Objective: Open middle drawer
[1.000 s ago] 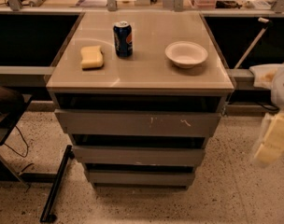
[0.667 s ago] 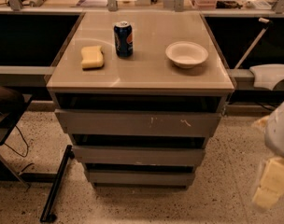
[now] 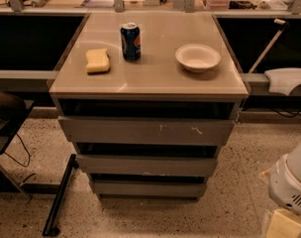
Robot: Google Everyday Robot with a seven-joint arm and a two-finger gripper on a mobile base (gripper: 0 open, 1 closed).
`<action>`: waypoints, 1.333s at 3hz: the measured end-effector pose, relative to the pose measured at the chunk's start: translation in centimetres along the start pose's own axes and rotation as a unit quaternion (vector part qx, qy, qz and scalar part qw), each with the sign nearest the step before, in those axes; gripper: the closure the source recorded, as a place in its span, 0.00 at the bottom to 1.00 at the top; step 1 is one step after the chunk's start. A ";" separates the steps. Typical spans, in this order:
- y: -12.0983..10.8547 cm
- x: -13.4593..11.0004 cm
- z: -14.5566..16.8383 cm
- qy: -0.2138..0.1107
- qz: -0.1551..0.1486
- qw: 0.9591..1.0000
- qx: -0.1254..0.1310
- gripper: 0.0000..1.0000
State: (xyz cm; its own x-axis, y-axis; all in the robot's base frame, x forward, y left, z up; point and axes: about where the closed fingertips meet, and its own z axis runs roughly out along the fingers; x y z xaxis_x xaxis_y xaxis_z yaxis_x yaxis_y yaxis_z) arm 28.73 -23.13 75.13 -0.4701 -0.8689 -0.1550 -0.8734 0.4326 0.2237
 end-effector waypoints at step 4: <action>1.5 -16.7 1.2 -0.212 -0.118 0.966 0.085 0.00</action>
Offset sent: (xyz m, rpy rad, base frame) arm 0.0160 0.0423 -0.0399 0.2442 -0.3707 -0.0653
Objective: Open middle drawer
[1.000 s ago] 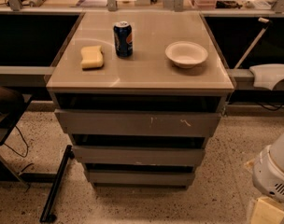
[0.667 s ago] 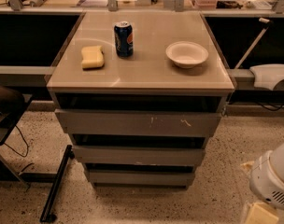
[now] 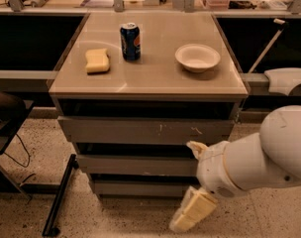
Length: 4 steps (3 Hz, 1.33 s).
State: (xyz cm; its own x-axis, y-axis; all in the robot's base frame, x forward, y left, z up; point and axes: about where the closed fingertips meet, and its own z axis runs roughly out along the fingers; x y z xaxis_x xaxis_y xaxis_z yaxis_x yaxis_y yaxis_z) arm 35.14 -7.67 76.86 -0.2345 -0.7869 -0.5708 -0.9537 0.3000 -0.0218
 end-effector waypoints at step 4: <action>-1.9 -0.4 8.6 -0.033 -0.022 0.998 0.045 0.00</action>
Offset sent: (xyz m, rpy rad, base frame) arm 0.0180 0.0133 0.0074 0.0230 -0.0683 -0.0180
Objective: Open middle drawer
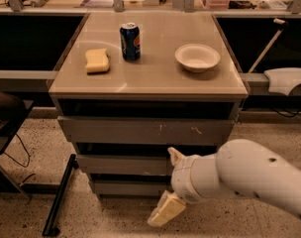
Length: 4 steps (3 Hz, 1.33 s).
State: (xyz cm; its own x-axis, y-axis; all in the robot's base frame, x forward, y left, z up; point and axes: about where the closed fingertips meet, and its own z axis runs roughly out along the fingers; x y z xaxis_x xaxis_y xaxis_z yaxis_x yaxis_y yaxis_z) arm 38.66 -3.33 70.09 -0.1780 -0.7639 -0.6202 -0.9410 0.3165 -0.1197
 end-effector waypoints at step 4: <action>-5.3 7.8 9.4 0.004 0.016 1.000 -0.020 0.00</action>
Offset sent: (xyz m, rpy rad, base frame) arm 0.0202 0.0016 -0.0072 0.0170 -0.0429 -0.0304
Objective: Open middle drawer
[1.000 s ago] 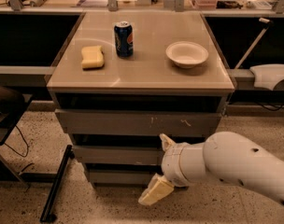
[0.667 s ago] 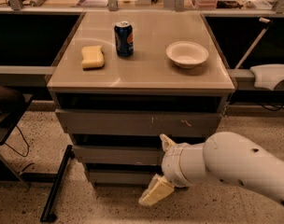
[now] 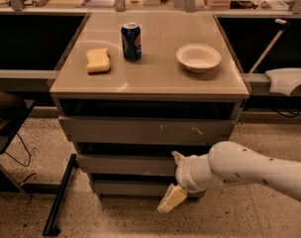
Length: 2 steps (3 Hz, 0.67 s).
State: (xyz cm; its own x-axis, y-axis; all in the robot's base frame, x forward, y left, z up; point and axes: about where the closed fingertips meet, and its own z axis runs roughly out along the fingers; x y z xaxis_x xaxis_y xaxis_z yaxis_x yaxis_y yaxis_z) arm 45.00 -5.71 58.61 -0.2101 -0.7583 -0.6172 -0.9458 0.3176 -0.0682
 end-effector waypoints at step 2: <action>-4.8 5.2 5.0 0.022 0.036 0.999 0.011 0.00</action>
Offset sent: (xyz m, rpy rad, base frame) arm 0.0421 -0.0197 -0.0517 -0.0234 0.0196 -0.0582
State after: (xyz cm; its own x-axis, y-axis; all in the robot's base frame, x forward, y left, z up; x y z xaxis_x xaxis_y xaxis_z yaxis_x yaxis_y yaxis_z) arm 49.66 -8.32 51.77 -0.2890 -0.7569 -0.5861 -0.9221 0.3847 -0.0421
